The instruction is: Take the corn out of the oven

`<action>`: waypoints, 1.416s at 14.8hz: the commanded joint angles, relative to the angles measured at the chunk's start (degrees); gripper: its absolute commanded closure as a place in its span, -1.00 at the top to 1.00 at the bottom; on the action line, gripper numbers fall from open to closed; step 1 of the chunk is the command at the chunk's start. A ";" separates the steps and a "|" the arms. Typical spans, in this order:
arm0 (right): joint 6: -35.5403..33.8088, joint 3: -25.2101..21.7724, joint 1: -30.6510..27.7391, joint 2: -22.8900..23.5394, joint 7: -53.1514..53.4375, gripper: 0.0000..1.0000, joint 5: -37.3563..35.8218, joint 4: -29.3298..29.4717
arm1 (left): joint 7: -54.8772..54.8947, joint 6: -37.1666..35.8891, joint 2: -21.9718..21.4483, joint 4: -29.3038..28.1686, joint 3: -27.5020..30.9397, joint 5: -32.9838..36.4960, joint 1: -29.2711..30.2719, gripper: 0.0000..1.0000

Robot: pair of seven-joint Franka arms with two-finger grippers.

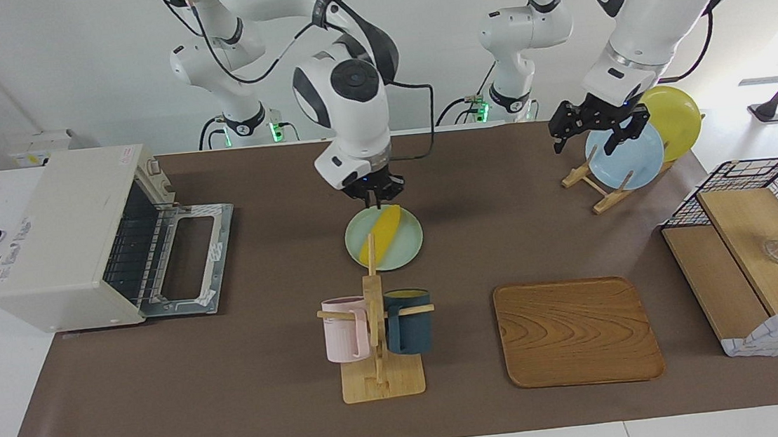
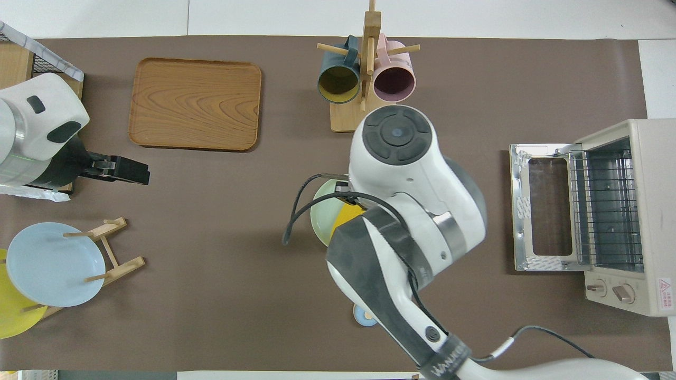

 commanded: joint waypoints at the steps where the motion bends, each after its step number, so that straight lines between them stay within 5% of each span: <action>1: 2.45 0.57 -5.16 -6.94 -6.07 -1.00 -6.03 -14.80 | 0.77 4.95 1.88 -2.68 0.68 -2.76 -5.11 1.00; 7: 11.05 0.75 -22.75 -8.27 -26.38 -1.00 -6.58 -22.73 | -0.46 15.41 12.69 -1.63 0.77 -6.29 -17.06 1.00; 15: 20.56 0.84 -23.38 -7.74 -26.58 -1.00 -5.61 -27.84 | -5.56 27.64 25.53 1.70 1.04 -7.34 -28.84 1.00; 21: 27.86 0.84 -23.64 -8.10 -27.01 -1.00 -4.91 -33.65 | -6.52 31.24 29.05 1.80 1.04 -6.82 -29.81 1.00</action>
